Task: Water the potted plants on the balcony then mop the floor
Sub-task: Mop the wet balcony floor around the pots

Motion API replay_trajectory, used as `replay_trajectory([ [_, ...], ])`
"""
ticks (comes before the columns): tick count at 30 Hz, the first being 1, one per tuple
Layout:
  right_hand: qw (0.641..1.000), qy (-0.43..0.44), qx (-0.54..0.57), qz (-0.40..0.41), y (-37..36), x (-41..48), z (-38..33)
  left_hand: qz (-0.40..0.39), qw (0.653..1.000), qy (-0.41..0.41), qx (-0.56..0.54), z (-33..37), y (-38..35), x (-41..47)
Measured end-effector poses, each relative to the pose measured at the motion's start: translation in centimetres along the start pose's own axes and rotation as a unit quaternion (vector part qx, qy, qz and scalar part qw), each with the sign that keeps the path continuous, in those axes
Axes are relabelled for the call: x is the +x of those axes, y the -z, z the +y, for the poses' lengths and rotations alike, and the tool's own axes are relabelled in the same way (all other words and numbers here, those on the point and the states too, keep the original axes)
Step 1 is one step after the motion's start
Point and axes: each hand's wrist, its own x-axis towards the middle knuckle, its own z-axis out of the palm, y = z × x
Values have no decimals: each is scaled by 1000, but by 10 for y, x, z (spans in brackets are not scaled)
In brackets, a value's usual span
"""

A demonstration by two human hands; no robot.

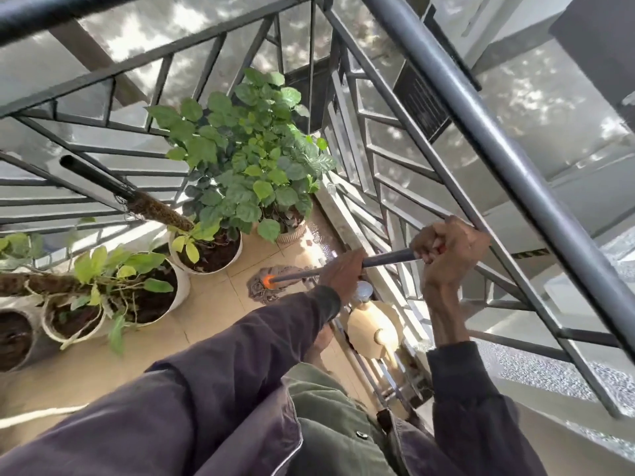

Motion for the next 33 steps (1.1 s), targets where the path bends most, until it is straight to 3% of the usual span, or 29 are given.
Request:
replay_trajectory([
  [4,999,4,28,-32,5,-13,6,-2,997,-22,67,-10,2,-14],
  [9,985,133,77,-78,16,-5,-29,28,997,-66,-17,25,10,-11],
  [14,976,186,83,-74,24,1,-45,-31,993,-33,-110,61,17,4],
  [18,988,143,17,-61,21,-22,-10,-86,988,7,-127,45,12,4],
  [27,991,119,24,-53,9,-36,5,-29,996,3,-88,22,17,-29],
  [33,992,38,54,-108,-20,-69,31,-7,1000,22,-15,-35,33,-68],
])
